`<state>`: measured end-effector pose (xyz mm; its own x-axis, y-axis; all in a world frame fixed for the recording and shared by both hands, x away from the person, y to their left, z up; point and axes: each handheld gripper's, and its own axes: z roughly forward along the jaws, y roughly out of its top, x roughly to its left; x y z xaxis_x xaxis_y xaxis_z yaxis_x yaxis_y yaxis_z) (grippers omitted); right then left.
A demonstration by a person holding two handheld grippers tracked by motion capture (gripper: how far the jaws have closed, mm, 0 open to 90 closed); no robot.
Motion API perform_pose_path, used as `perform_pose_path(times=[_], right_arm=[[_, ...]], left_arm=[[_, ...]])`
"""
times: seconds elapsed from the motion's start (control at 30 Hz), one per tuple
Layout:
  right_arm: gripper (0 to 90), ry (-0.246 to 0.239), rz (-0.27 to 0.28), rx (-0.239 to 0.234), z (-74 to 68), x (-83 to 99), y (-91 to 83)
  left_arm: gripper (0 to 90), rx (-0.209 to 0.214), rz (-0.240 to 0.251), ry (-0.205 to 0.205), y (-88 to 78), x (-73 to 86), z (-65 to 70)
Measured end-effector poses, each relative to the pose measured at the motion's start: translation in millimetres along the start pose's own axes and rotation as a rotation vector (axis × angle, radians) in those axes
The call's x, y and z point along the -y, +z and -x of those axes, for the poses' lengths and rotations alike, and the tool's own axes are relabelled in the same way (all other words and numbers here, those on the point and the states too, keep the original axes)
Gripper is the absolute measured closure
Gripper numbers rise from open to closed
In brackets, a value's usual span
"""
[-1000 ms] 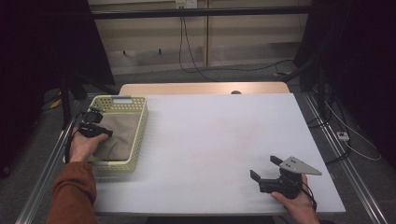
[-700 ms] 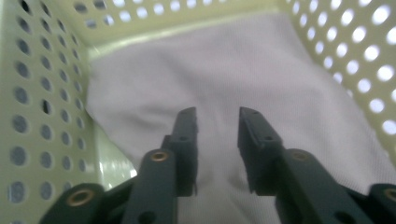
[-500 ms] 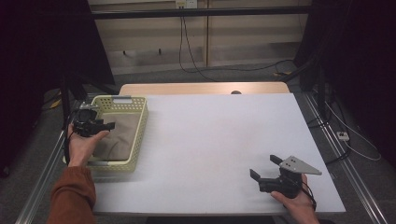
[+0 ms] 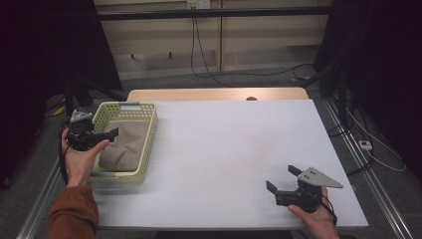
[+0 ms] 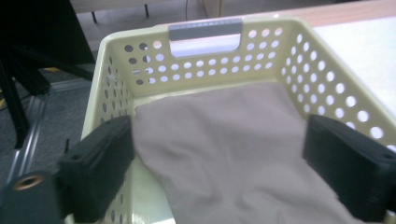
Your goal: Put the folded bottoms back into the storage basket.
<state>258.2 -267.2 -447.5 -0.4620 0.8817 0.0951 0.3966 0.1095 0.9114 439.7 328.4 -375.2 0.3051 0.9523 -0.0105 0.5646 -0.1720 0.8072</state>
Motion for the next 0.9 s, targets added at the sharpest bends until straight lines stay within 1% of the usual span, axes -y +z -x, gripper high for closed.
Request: perform_pose_path(times=[0.07, 0.17, 0.2, 0.27, 0.3, 0.4, 0.5, 0.57, 0.6, 0.63, 0.83, 0.9], right_arm=[[3.9, 0.000, 0.000, 0.004, 1.0, 0.3, -1.0], [3.9, 0.008, 0.002, 0.007, 1.3, 0.8, -2.5], [3.9, 0.005, 0.002, 0.007, 1.6, 1.0, -3.0], [3.8, 0.009, 0.002, 0.009, 1.5, 1.3, -3.9], [3.8, 0.010, 0.002, 0.009, 1.5, 1.4, -4.3], [3.8, 0.005, 0.002, 0.009, 2.1, 2.0, -4.9], [3.8, 0.009, 0.004, 0.015, 2.0, 2.4, -6.0], [3.7, 0.008, 0.006, 0.017, 2.4, 2.7, -6.7], [3.7, 0.008, 0.007, 0.018, 2.6, 2.8, -7.0], [3.7, 0.010, 0.006, 0.018, 2.6, 2.8, -7.2], [3.7, 0.012, 0.007, 0.024, 2.6, 3.4, -8.9], [3.7, 0.011, 0.007, 0.025, 2.6, 3.7, -9.3]], left_arm=[[5.0, 0.028, 0.008, 0.010, -2.5, 1.5, -0.3], [5.1, 0.042, 0.026, 0.013, -5.8, 2.0, 1.0], [5.0, 0.043, 0.032, 0.020, -7.1, 2.0, 1.6], [5.0, 0.061, 0.052, 0.029, -10.0, 2.3, 2.8], [4.9, 0.070, 0.052, 0.030, -11.3, 2.4, 3.0], [4.8, 0.050, 0.049, 0.022, -15.5, 3.3, 4.7], [5.3, 0.069, 0.068, 0.020, -20.0, 5.2, 6.6], [5.2, 0.073, 0.076, 0.033, -23.5, 6.1, 7.5], [4.9, 0.081, 0.089, 0.038, -25.1, 6.8, 7.8], [4.8, 0.086, 0.095, 0.035, -26.5, 7.5, 8.1], [4.8, 0.095, 0.097, 0.051, -33.2, 11.1, 11.3], [4.9, 0.099, 0.101, 0.051, -35.5, 12.1, 12.6]])
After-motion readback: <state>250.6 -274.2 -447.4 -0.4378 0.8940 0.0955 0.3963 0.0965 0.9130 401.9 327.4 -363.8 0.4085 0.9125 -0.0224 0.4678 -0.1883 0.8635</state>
